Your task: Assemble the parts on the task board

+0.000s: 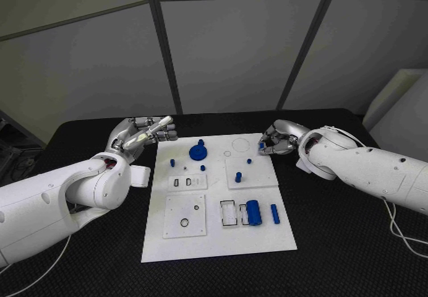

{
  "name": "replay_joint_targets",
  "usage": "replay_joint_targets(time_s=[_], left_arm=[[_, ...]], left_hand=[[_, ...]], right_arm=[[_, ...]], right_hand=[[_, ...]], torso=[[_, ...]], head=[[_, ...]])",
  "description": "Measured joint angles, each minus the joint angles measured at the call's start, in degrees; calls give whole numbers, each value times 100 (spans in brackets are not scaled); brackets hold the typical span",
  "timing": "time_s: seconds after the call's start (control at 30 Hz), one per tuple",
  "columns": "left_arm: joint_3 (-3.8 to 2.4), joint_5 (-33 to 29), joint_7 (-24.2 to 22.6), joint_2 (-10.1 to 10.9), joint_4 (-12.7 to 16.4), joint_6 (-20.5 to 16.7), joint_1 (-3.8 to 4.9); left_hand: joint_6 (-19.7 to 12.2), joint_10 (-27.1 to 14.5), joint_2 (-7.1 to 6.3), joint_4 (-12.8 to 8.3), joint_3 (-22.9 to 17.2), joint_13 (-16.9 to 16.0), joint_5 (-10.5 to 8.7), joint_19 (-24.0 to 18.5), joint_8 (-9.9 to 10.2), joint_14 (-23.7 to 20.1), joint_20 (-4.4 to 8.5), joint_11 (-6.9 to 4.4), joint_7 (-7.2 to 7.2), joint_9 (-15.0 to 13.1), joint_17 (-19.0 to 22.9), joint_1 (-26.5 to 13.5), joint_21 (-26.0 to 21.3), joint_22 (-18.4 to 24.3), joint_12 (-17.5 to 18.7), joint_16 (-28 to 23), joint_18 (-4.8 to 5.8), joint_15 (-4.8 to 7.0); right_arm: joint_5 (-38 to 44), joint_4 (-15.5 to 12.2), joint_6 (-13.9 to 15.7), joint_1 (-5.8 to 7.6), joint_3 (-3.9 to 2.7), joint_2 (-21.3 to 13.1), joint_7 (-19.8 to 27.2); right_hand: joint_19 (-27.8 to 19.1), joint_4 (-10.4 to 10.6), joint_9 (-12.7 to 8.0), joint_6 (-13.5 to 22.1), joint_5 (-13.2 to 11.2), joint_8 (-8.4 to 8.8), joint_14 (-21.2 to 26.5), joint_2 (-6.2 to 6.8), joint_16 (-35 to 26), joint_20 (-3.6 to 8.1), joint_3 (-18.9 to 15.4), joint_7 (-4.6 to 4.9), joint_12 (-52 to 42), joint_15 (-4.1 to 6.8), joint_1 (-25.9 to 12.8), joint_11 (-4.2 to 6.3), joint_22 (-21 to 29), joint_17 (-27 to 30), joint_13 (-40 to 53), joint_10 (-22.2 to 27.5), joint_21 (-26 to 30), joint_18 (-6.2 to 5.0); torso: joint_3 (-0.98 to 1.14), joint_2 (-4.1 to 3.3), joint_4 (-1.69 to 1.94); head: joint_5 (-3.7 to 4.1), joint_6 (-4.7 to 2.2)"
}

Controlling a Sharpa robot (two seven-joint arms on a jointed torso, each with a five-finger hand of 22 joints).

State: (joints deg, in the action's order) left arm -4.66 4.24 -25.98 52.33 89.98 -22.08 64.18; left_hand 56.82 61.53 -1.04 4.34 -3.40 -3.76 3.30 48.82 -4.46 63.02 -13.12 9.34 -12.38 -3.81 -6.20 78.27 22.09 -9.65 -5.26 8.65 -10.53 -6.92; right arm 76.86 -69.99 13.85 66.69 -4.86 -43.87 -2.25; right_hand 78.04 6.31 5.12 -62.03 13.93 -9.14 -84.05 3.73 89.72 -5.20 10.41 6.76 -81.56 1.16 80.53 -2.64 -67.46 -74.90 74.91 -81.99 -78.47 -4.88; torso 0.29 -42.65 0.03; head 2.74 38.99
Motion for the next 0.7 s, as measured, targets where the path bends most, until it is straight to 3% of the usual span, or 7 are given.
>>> replay_joint_targets(time_s=[0.17, 0.3, 0.57, 0.7], left_arm=[[0, 0, 2, 3, 0, 0, 0], [0, 1, 3, 11, 3, 0, 0], [0, 1, 7, 22, 0, 0, 0], [0, 1, 9, 9, -18, 0, 0]], left_hand=[[0, 0, 0, -10, -10, 0, 0, 0, 0, 0, 0, 0, 0, 0, -3, 0, 0, 0, 21, 0, 0, 0], [0, 0, 0, -15, -15, 0, 0, 0, 0, 0, 0, 0, 0, 0, -5, 0, 0, 0, 22, 0, 0, 0], [0, 0, 0, -15, -15, 0, 0, 0, 0, 0, 0, 0, 0, 0, -4, 0, 0, -1, 22, 0, 0, 0], [0, 0, 0, -15, -15, 0, 0, 0, 0, 0, 0, 0, 0, 0, -4, 0, 0, -1, 22, 0, 0, 0]], right_arm=[[4, -30, 116, 0, 0, 0, 0], [6, -206, 223, 0, 0, -28, -16], [24, -1175, 407, 4, -7, -149, -357], [83, -1668, 449, 33, -7, -2, -608]], right_hand=[[-2, -66, 17, -7, -33, -17, 0, -46, 0, 42, 66, 7, 0, 41, 45, 30, -15, -5, 0, -30, -23, 0], [-2, -86, 17, -7, -35, -32, 0, -68, 0, 42, 86, 7, 0, 40, 68, 30, -15, -4, 0, -30, -23, 0], [-2, -78, 17, -6, -65, -34, 0, -82, 0, 42, 126, 6, 0, 40, 83, 51, -15, -4, 0, -10, -23, 1], [-2, -78, 17, -6, -67, -33, 0, -90, 0, 42, 126, 6, 0, 40, 74, 50, -20, -3, 0, -10, -23, 0]], torso=[[0, 0, 0], [0, 0, 0], [-6, 9, -12], [-13, 14, -12]], head=[[-4, 3], [-19, 5], [-98, 13], [-130, 1]])
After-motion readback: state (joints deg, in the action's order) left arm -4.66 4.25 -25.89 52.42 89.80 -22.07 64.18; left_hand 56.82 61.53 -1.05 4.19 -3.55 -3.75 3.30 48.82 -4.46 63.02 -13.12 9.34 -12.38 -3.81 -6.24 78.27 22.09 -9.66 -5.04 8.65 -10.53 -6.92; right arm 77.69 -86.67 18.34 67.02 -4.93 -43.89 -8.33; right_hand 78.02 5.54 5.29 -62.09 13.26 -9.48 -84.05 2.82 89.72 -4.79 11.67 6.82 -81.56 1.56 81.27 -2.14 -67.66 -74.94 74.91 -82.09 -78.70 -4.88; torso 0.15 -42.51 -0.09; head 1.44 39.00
